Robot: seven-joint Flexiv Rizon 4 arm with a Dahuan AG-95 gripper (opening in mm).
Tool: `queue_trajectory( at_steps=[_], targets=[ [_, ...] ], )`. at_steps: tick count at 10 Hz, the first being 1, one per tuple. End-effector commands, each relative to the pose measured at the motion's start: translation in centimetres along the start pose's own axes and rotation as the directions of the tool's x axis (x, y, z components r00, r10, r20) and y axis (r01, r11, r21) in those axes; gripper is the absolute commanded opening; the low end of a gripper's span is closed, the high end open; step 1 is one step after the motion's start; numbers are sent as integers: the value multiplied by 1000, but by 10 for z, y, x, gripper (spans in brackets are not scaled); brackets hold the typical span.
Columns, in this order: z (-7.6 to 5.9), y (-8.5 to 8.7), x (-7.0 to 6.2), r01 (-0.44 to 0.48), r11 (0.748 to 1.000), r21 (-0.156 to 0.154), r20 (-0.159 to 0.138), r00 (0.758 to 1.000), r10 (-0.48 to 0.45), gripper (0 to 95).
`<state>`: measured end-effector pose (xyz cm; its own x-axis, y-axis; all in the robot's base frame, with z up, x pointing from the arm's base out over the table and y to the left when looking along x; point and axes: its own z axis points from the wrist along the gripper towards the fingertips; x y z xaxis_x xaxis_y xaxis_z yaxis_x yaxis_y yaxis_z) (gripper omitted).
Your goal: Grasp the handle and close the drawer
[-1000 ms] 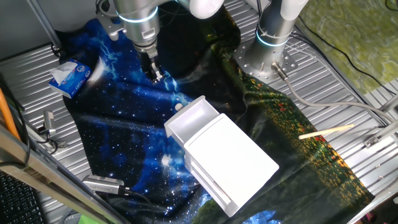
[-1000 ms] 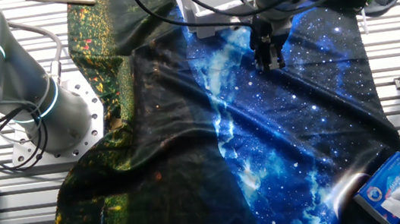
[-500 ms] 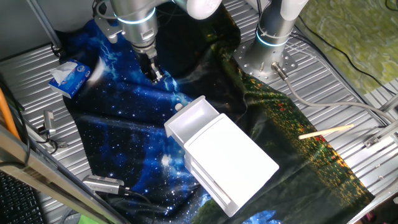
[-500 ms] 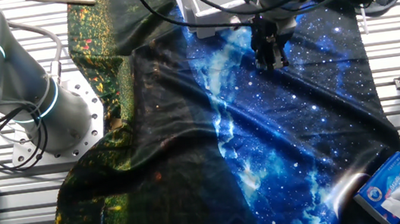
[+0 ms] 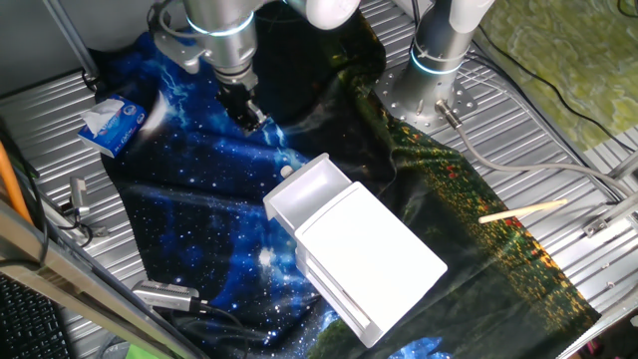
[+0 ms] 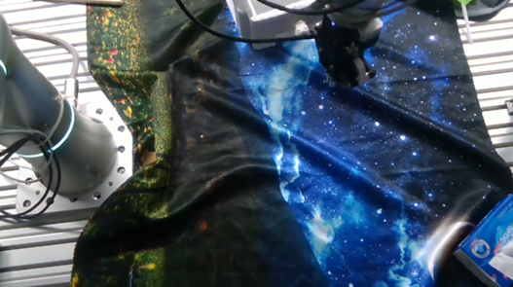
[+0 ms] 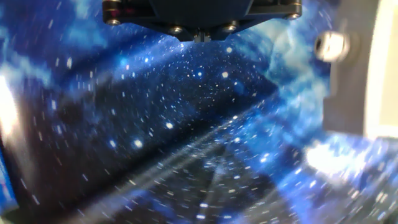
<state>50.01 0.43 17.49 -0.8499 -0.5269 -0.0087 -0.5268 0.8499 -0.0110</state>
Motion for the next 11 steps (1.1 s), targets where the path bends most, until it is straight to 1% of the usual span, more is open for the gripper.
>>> queue_trajectory(
  at_steps=[1, 2, 3, 4, 5, 6, 7, 8, 9, 10, 11],
  targets=[
    [0, 3, -3, 539, 835, 110, -59, 842, -536, 0],
    [0, 3, -3, 544, 829, 130, -63, 839, -541, 0],
    [0, 3, -3, 569, 803, 177, -60, 820, -569, 0],
    [0, 3, -3, 563, 804, 194, -63, 825, -562, 0],
    [0, 4, -3, 479, 849, 221, -86, 877, -472, 0],
    [-1, 5, -3, 441, 869, 226, -80, 897, -434, 0],
    [-3, 6, -3, 418, 880, 226, -74, 908, -412, 0],
    [-4, 6, -3, 427, 878, 215, -82, 904, -420, 0],
    [-5, 7, -3, 429, 879, 209, -77, 903, -423, 0],
    [-6, 7, -3, 470, 866, 172, -85, 883, -462, 0],
    [-7, 8, -4, 494, 861, 121, -101, 869, -485, 0]
  ],
)
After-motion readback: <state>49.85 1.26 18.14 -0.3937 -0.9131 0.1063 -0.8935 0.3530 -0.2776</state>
